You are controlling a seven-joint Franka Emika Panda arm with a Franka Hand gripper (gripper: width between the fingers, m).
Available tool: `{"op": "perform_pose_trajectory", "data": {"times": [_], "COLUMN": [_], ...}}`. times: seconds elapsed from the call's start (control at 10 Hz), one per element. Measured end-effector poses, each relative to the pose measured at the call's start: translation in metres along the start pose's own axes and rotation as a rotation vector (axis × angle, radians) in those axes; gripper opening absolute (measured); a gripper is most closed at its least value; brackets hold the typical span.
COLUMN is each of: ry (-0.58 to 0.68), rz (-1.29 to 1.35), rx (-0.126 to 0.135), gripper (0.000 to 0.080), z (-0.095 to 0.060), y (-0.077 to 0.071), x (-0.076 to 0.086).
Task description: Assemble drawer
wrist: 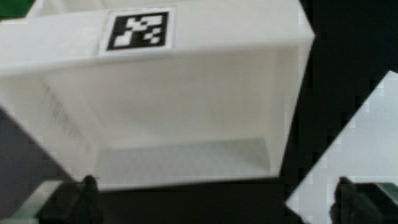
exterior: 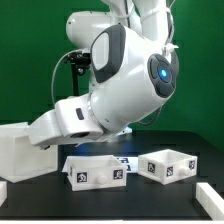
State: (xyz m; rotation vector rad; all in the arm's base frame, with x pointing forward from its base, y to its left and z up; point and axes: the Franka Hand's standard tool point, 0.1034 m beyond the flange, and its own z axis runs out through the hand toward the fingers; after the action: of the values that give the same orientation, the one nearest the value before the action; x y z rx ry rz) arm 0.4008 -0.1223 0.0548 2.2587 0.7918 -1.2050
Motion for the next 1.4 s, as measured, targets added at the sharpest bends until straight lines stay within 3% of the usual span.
{"op": "perform_pose_trajectory", "data": {"times": [0.2, 0.4, 1.0, 1.2, 1.3, 1.4], "ry": [-0.044, -0.055, -0.035, -0.035, -0.035, -0.035], "rz": [-0.009, -0.031, -0.050, -0.051, -0.051, -0.052], "rx": [0.023, 0.027, 0.025, 0.024, 0.024, 0.024], "gripper": [0.0649, 0.0649, 0.0649, 0.0377, 0.0377, 0.0171], "z": [0.025, 0.037, 0.041, 0.040, 0.040, 0.040], "y": [-0.008, -0.022, -0.028, -0.028, -0.028, -0.028], "x": [-0.002, -0.003, 0.003, 0.003, 0.003, 0.004]}}
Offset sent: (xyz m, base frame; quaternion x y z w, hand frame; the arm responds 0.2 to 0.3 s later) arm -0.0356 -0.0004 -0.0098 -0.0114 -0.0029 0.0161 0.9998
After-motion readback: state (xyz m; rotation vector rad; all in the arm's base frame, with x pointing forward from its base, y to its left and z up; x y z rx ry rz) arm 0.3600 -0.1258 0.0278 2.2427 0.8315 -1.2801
